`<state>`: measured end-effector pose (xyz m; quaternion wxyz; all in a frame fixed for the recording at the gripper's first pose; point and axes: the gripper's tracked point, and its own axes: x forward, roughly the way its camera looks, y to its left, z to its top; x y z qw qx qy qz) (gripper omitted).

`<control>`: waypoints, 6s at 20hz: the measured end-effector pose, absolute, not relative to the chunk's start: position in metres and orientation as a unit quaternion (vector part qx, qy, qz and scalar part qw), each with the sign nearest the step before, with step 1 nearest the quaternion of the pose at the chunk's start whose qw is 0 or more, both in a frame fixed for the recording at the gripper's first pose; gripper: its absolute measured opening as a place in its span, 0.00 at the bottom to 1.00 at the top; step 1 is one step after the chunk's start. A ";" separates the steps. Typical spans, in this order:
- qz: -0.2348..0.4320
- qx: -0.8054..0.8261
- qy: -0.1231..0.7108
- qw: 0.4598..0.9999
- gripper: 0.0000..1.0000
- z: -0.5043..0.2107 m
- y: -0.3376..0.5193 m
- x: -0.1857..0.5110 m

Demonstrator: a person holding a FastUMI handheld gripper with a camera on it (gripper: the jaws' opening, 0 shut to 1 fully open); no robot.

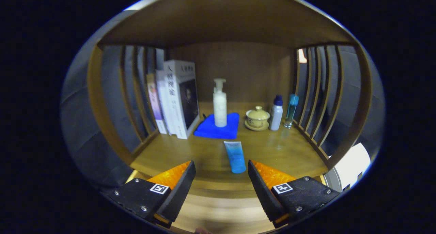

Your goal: Pull open the drawer, take out the items inside it, and place them on the countertop above the cabinet.

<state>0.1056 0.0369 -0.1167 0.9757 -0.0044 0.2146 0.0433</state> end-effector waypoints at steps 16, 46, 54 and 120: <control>0.035 0.024 0.038 0.998 0.94 -0.116 0.034 -0.105; -0.024 -0.005 0.090 0.996 0.94 -0.243 0.020 -0.116; -0.009 0.024 0.097 0.995 0.95 -0.246 0.015 -0.101; 0.011 -0.025 0.002 1.000 0.95 0.024 -0.068 0.015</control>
